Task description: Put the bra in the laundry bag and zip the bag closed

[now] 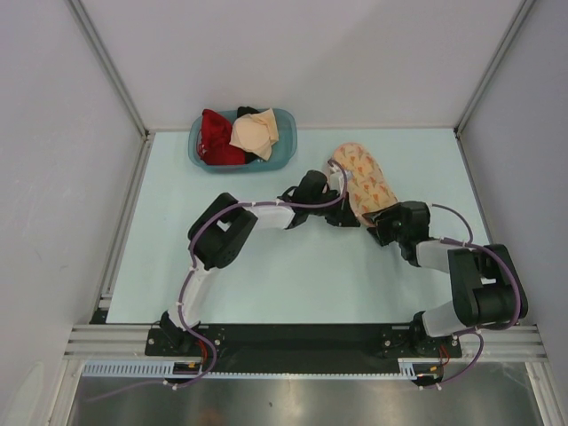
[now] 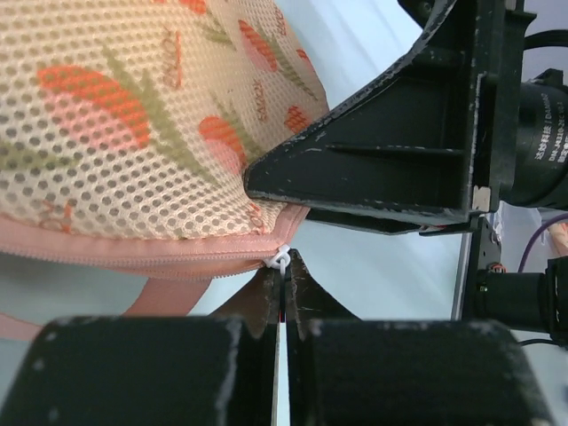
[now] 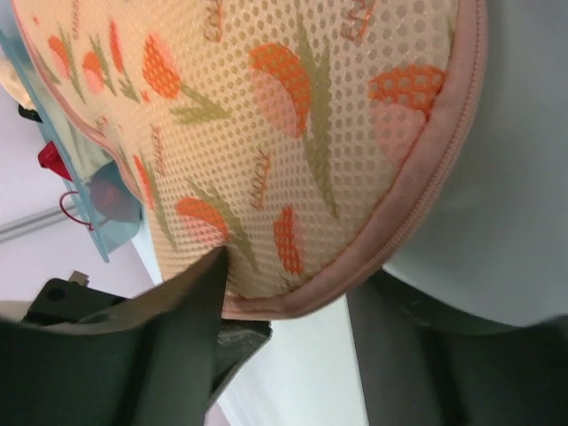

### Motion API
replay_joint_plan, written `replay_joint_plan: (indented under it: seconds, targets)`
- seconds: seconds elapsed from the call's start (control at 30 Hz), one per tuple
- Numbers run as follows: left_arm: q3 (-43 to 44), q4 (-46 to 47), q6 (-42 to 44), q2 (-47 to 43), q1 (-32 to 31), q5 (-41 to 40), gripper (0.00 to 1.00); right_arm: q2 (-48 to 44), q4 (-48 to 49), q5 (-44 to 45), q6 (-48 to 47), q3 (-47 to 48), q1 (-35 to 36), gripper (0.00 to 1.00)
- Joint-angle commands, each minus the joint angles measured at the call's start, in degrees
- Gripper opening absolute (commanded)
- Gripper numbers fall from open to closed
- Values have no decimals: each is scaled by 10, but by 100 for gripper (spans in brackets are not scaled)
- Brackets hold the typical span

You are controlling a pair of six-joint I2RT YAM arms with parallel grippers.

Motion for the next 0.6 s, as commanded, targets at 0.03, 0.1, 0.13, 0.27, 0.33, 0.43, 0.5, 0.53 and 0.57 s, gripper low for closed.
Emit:
replay_joint_plan:
  seconds: [0.03, 0.1, 0.13, 0.27, 0.33, 0.43, 0.5, 0.53, 0.57]
  targets:
    - [1, 13, 13, -38, -7, 26, 0, 6, 17, 47, 26, 23, -1, 37]
    - [3, -22, 32, -44, -1, 1, 0, 3, 4, 47, 15, 23, -14, 27]
    - [2, -33, 36, -49, 3, -4, 0, 0, -5, 44, -2, 23, -21, 17]
    - [-28, -57, 41, -74, 38, -36, 0, -4, -21, -4, -70, 30, -75, 2]
    - [-43, -70, 42, -86, 63, -63, 0, 14, -31, -29, -108, 52, -110, 0]
    - [-41, -111, 50, -86, 82, -102, 0, 51, -37, -112, -179, 82, -156, 0]
    - [-37, -124, 55, -84, 89, -115, 0, 68, -37, -142, -214, 99, -186, 0]
    - [-38, -128, 57, -85, 89, -120, 0, 80, -44, -157, -225, 120, -193, 0]
    - [-38, -129, 60, -85, 89, -121, 0, 98, -53, -166, -252, 136, -200, 0]
